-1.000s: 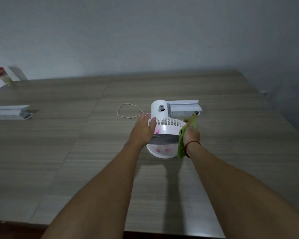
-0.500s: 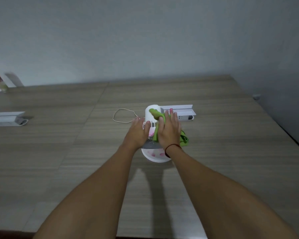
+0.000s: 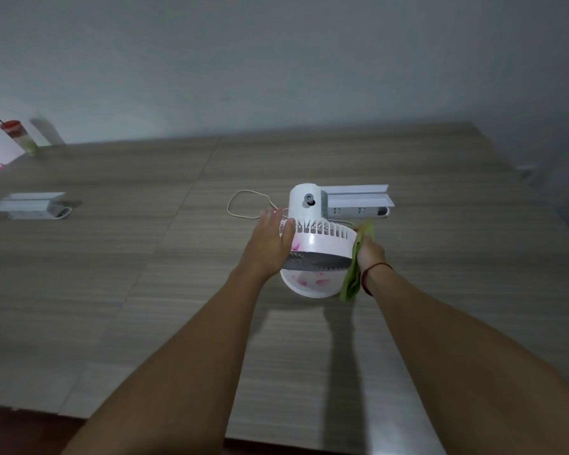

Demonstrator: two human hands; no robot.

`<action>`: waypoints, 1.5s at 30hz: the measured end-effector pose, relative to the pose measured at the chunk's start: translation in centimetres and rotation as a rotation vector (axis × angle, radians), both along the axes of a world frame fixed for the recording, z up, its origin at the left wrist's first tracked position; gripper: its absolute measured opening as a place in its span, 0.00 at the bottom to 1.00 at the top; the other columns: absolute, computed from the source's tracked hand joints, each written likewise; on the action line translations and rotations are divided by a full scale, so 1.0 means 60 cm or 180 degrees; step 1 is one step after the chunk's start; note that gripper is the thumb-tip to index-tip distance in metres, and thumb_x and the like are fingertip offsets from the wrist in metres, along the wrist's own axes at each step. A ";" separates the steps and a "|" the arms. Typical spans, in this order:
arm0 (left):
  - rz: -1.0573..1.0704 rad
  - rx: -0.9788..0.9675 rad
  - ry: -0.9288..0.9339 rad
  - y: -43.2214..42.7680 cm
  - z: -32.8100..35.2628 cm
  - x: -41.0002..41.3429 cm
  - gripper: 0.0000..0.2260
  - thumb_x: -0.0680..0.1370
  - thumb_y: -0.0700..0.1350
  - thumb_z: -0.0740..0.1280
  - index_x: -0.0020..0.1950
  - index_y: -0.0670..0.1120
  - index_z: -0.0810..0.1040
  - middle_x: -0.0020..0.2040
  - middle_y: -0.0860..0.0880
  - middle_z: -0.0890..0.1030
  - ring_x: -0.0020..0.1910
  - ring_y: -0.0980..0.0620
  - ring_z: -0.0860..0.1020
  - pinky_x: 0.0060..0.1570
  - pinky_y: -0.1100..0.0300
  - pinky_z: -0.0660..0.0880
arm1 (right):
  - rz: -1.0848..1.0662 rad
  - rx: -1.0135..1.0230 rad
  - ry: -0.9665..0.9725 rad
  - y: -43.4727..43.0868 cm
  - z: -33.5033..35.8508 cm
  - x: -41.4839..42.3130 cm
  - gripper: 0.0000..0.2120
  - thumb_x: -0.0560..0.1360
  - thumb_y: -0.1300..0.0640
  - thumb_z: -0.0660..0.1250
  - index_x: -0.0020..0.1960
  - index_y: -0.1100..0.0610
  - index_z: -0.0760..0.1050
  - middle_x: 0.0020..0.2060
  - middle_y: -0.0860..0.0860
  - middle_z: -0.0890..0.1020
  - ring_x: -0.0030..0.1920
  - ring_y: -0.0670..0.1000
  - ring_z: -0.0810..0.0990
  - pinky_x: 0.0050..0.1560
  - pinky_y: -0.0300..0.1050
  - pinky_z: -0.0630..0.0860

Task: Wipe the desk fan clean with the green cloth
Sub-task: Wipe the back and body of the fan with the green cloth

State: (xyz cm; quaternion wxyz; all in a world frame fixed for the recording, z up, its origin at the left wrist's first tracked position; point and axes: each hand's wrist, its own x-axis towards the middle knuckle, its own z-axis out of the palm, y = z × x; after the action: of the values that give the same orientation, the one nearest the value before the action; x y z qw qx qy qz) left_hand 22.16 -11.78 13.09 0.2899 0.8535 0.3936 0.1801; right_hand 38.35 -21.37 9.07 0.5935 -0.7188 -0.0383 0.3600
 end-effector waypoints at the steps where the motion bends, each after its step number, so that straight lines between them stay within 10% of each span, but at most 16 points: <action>1: 0.0036 -0.0030 0.0024 0.001 0.003 0.001 0.27 0.79 0.57 0.48 0.67 0.40 0.68 0.66 0.40 0.71 0.68 0.42 0.67 0.69 0.49 0.64 | -0.0017 -0.0045 0.0108 -0.001 0.001 -0.002 0.24 0.81 0.45 0.49 0.59 0.59 0.77 0.47 0.55 0.78 0.39 0.54 0.76 0.46 0.45 0.70; 7: 0.0125 0.0041 0.0069 0.006 0.018 0.022 0.26 0.77 0.56 0.47 0.57 0.37 0.73 0.56 0.37 0.75 0.59 0.37 0.70 0.65 0.44 0.65 | -0.0324 -0.0014 -0.1016 0.034 0.049 -0.046 0.28 0.76 0.39 0.44 0.57 0.56 0.74 0.59 0.59 0.79 0.60 0.60 0.78 0.62 0.58 0.73; 12: 0.0230 -0.0113 0.0092 0.007 0.016 0.023 0.21 0.79 0.53 0.50 0.54 0.37 0.73 0.55 0.37 0.75 0.58 0.39 0.70 0.63 0.47 0.66 | 0.0225 -0.0391 -0.2589 0.040 0.068 -0.098 0.24 0.82 0.50 0.49 0.75 0.58 0.60 0.78 0.53 0.57 0.79 0.54 0.51 0.78 0.52 0.47; 18: 0.0138 -0.0146 -0.0015 -0.003 0.022 0.028 0.19 0.83 0.47 0.54 0.68 0.35 0.67 0.70 0.36 0.68 0.73 0.41 0.62 0.70 0.55 0.56 | 0.0129 0.0053 -0.2085 0.036 0.042 -0.044 0.26 0.81 0.48 0.48 0.73 0.61 0.65 0.75 0.58 0.65 0.76 0.56 0.61 0.77 0.52 0.56; 27: 0.0013 -0.0168 0.0011 0.006 0.020 0.008 0.22 0.83 0.50 0.52 0.73 0.39 0.63 0.75 0.39 0.64 0.77 0.43 0.57 0.72 0.54 0.57 | -0.0479 0.0162 0.0026 0.014 -0.012 -0.022 0.26 0.79 0.39 0.49 0.45 0.54 0.79 0.39 0.53 0.81 0.40 0.54 0.80 0.44 0.45 0.76; 30: -0.0020 -0.0254 0.0033 0.022 0.014 0.013 0.21 0.83 0.51 0.52 0.68 0.39 0.68 0.70 0.37 0.69 0.73 0.37 0.62 0.73 0.47 0.59 | -0.0292 0.0062 0.0470 0.007 -0.031 -0.007 0.25 0.80 0.42 0.52 0.56 0.60 0.78 0.38 0.53 0.78 0.45 0.55 0.78 0.51 0.49 0.75; 36: 0.0103 -0.0237 0.0137 0.034 0.016 0.017 0.29 0.77 0.58 0.48 0.63 0.36 0.70 0.63 0.35 0.73 0.66 0.35 0.67 0.68 0.42 0.64 | -0.0389 0.0322 -0.0222 0.018 0.011 -0.026 0.24 0.79 0.41 0.50 0.52 0.58 0.77 0.42 0.55 0.80 0.42 0.54 0.76 0.46 0.48 0.74; 45: 0.0061 -0.0450 -0.0003 0.031 0.030 0.029 0.15 0.82 0.47 0.54 0.53 0.37 0.74 0.56 0.35 0.77 0.60 0.38 0.72 0.59 0.50 0.67 | 0.0640 0.0705 -0.2423 0.039 0.098 -0.089 0.18 0.80 0.48 0.51 0.44 0.53 0.76 0.38 0.52 0.79 0.44 0.56 0.78 0.52 0.54 0.75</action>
State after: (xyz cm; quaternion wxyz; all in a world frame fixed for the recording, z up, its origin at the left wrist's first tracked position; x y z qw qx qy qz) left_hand 23.88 -9.95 14.91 0.3480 0.8270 0.4134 0.1550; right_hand 32.98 -19.03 14.97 0.5726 -0.7252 -0.3637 0.1182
